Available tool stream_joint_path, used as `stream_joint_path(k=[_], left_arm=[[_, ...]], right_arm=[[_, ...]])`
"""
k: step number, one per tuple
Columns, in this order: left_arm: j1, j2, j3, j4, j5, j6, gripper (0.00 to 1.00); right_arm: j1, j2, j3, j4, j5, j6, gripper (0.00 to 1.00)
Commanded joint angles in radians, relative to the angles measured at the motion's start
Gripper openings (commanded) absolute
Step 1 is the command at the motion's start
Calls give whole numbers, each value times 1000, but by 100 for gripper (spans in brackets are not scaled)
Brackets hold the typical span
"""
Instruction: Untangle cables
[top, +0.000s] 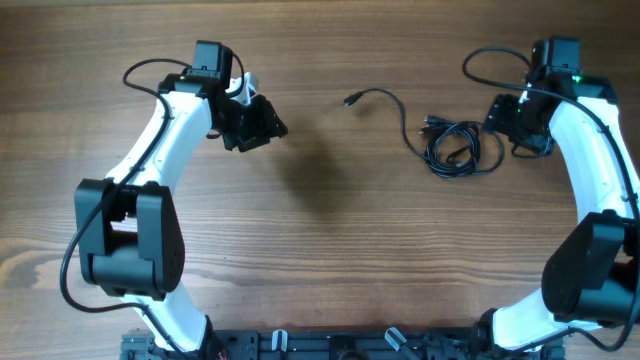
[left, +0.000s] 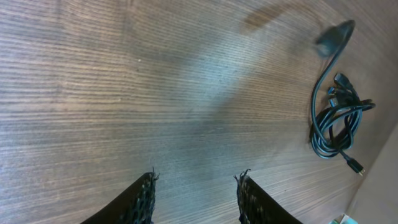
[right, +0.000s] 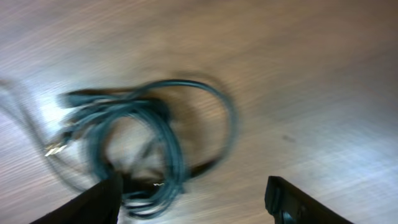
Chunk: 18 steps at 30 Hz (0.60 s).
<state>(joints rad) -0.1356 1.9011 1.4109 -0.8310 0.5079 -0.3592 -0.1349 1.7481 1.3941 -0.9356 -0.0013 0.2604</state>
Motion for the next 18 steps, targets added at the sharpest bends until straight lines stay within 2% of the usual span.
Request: stream_joint_path(k=[1, 3, 5, 8, 16, 18], left_arm=[[-29, 12, -5, 16, -10, 16, 45], [-45, 12, -5, 31, -29, 15, 46], [-52, 12, -5, 34, -39, 15, 46], [-52, 12, -5, 35, -38, 11, 46], [-52, 12, -5, 42, -38, 11, 46], [-52, 12, -5, 42, -38, 11, 46]], right_arm=[[14, -18, 15, 54, -367, -83, 70], [51, -6, -13, 107, -336, -10, 61], [82, 26, -42, 133, -275, 81, 57], [96, 96, -81, 163, -269, 132, 50], [138, 280, -81, 228, -269, 107, 35], [144, 309, -81, 248, -269, 106, 26]])
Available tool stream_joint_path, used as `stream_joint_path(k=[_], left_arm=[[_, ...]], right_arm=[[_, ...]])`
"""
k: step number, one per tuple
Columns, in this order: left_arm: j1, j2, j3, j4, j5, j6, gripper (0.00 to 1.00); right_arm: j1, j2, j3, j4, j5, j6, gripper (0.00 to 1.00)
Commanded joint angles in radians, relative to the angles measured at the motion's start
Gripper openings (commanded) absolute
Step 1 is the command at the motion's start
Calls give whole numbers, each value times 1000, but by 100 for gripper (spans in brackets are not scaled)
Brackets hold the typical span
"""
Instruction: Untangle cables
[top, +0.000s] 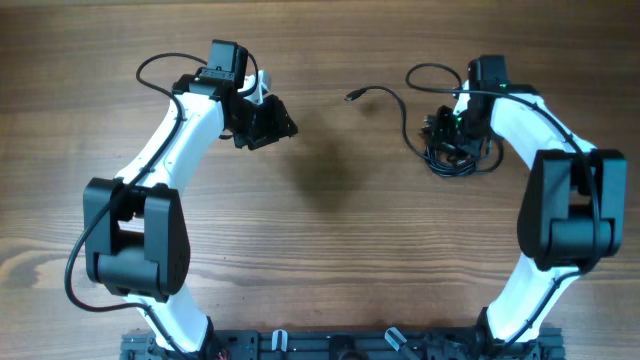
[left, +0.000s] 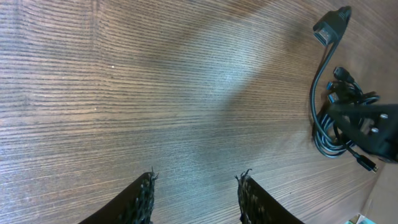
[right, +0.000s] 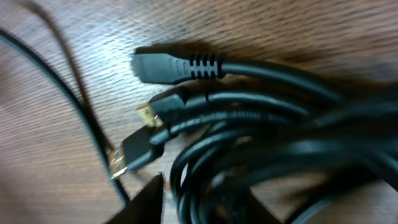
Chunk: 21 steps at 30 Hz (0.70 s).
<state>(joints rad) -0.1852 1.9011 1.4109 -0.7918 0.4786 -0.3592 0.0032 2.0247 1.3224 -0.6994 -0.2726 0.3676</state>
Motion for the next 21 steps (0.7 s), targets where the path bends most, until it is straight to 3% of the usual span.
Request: stream_joint_path(k=[1, 3, 7, 10, 11, 15, 17, 21], left_arm=[[-3, 12, -5, 3, -9, 11, 46], [-3, 12, -5, 4, -9, 11, 46], [-3, 12, -5, 8, -9, 7, 46], [-3, 12, -5, 10, -8, 7, 46], [-3, 12, -5, 10, -8, 7, 43], [-6, 12, -4, 20, 6, 8, 47], [-26, 12, -4, 45, 6, 16, 56], [-127, 12, 50, 110, 6, 16, 65]], right_arm=[[7, 40, -9, 23, 2, -2, 18], [22, 45, -9, 40, -20, -27, 4], [155, 43, -9, 32, -271, -133, 4], [274, 40, -1, 2, -313, -155, 5], [278, 23, 17, -31, -314, -154, 19], [191, -140, 76, -95, -312, -158, 44], [134, -226, 78, -94, -308, -159, 51], [28, -274, 78, -110, -233, -158, 52]])
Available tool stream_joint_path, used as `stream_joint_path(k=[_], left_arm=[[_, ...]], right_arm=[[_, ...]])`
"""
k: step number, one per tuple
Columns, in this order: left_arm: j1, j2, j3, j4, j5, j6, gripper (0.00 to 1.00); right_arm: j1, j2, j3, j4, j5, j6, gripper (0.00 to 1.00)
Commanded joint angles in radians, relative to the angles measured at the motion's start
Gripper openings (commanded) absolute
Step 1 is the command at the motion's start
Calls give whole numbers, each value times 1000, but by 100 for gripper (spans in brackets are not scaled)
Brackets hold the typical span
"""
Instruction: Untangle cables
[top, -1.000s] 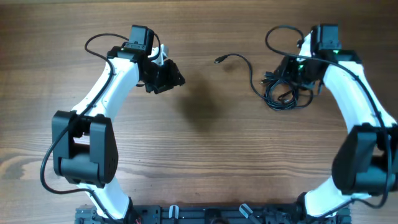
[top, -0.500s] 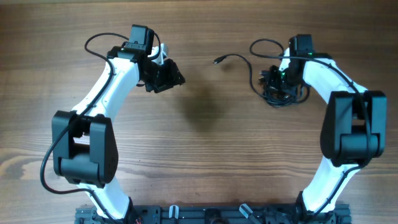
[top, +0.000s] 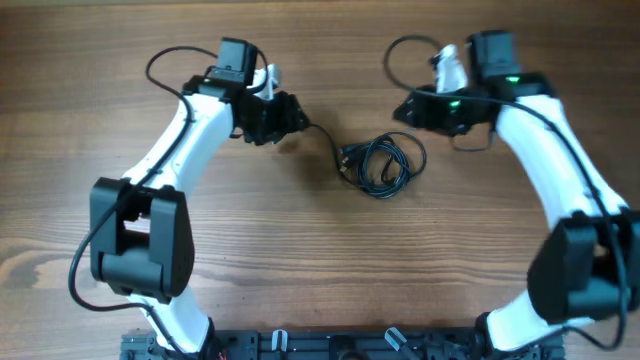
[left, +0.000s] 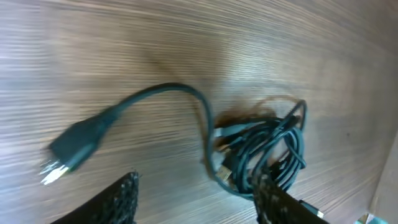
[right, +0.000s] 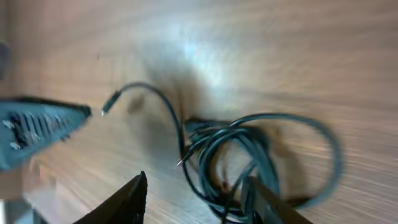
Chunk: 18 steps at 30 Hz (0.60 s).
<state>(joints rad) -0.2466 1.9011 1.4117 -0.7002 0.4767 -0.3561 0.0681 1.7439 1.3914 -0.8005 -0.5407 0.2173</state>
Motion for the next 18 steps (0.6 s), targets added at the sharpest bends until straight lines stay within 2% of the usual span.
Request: stream_joint_path(k=[1, 5, 10, 13, 18], left_arm=[[-97, 13, 71, 26, -20, 13, 66], [-201, 18, 95, 96, -71, 68, 70], [-314, 151, 95, 258, -121, 89, 64], [-348, 190, 95, 330, -131, 92, 64], [-390, 252, 95, 348, -198, 92, 58]], right_arm=[[-55, 7, 9, -8, 35, -8, 52], [-92, 7, 9, -6, 36, -12, 52], [-92, 7, 7, -27, 52, -13, 52], [-92, 7, 7, -39, 55, -29, 52], [-92, 7, 7, -49, 74, -34, 52]])
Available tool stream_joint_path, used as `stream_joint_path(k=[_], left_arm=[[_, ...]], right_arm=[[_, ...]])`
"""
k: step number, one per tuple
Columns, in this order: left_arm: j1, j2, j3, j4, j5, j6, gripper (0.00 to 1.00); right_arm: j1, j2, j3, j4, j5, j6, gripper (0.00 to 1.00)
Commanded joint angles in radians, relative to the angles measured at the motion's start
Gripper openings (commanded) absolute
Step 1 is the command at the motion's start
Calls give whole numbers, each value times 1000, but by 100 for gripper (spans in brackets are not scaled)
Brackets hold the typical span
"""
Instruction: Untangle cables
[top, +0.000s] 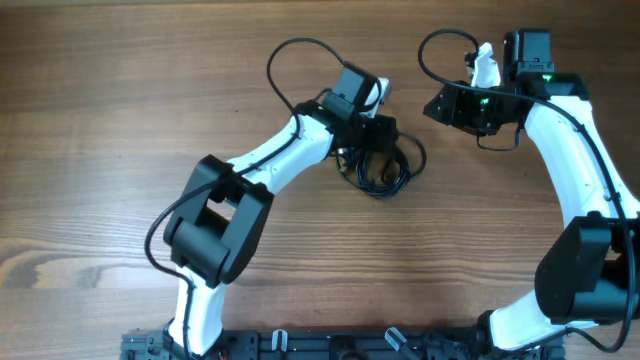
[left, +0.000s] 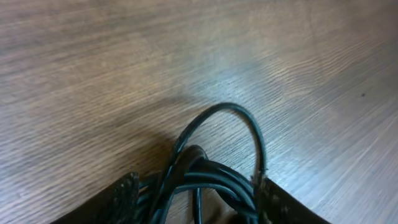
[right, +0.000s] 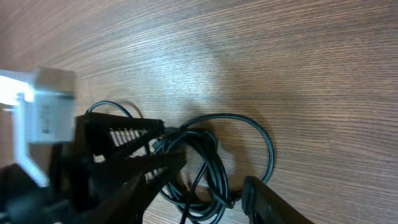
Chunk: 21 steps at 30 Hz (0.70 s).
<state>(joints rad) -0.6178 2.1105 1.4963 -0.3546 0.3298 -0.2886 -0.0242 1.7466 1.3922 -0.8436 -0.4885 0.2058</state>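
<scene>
A tangled bundle of black cables (top: 387, 170) lies at the table's middle. My left gripper (top: 366, 136) is down at the bundle's left upper edge. In the left wrist view the coils (left: 211, 168) lie between its spread fingers (left: 127, 196), so the left gripper (left: 196, 190) is open astride them. My right gripper (top: 442, 105) hangs open to the upper right, apart from the cables. The right wrist view shows the bundle (right: 208, 155) with a loop swung out to the right and the left gripper on its left side. The bundle's loose plug end is hidden.
Bare wooden tabletop (top: 120, 150) surrounds the bundle on all sides. The left arm's white links (top: 270, 160) stretch across from the lower left to the middle. The right arm (top: 575, 150) stands along the right edge.
My left gripper was left of the bundle by the loose plug end. It is now to the right, down over the coils with its fingers astride them. The right gripper has drawn back slightly.
First the bundle lay at the right, with both grippers open and apart from it. Then my right gripper was down on it. Later the bundle lay at the middle with the right gripper lifted off. Now the left gripper straddles it there.
</scene>
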Motion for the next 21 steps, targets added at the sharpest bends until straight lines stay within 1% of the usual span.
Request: stream_joint_path(k=[1, 6, 8, 9, 11, 14, 18, 21], left_arm=[[-22, 46, 10, 0, -69, 24, 56], [-22, 50, 9, -50, -145, 24, 49], [-22, 50, 9, -54, -145, 24, 42], [-22, 50, 9, -53, -145, 23, 34], [-21, 50, 9, -54, -137, 19, 28], [-28, 50, 9, -58, -99, 19, 29], [-32, 79, 9, -61, -100, 19, 32], [-32, 99, 9, -58, -100, 19, 26]], right_arm=[[0, 5, 6, -7, 21, -23, 52], [0, 5, 6, -8, 29, -23, 52], [0, 5, 6, -7, 29, -23, 52], [0, 5, 6, -7, 29, -23, 52], [0, 5, 6, -8, 29, -24, 52], [0, 5, 6, -7, 29, -27, 52], [0, 5, 6, -8, 29, -48, 52], [0, 5, 6, -8, 29, -48, 52]])
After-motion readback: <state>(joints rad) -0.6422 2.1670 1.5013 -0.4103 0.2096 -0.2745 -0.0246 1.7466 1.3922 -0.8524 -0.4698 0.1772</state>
